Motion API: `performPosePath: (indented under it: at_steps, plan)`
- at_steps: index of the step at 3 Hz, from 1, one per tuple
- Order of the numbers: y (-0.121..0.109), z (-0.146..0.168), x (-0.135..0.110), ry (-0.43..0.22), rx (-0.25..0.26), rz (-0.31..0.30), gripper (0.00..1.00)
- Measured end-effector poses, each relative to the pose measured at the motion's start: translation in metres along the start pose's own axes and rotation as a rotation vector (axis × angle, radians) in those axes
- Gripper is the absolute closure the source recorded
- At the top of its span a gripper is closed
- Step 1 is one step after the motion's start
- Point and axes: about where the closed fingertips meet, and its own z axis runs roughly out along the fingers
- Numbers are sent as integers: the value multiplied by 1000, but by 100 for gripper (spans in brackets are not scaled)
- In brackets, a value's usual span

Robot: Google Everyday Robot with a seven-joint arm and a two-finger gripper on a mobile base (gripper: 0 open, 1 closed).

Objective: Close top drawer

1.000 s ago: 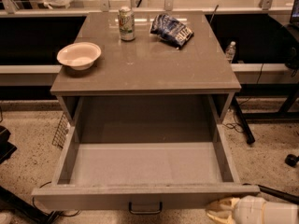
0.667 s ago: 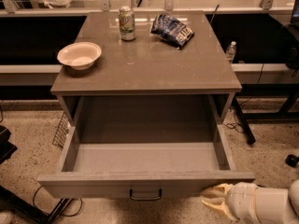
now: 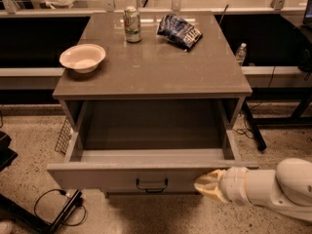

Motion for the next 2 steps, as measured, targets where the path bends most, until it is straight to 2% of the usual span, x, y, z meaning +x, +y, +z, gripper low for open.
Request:
performPosePath:
  at_steps: [1,2]
  plan:
    - [-20,26,-12,-12,-20,-18,100]
    - [-40,47,-24,-44,-19,-30,100]
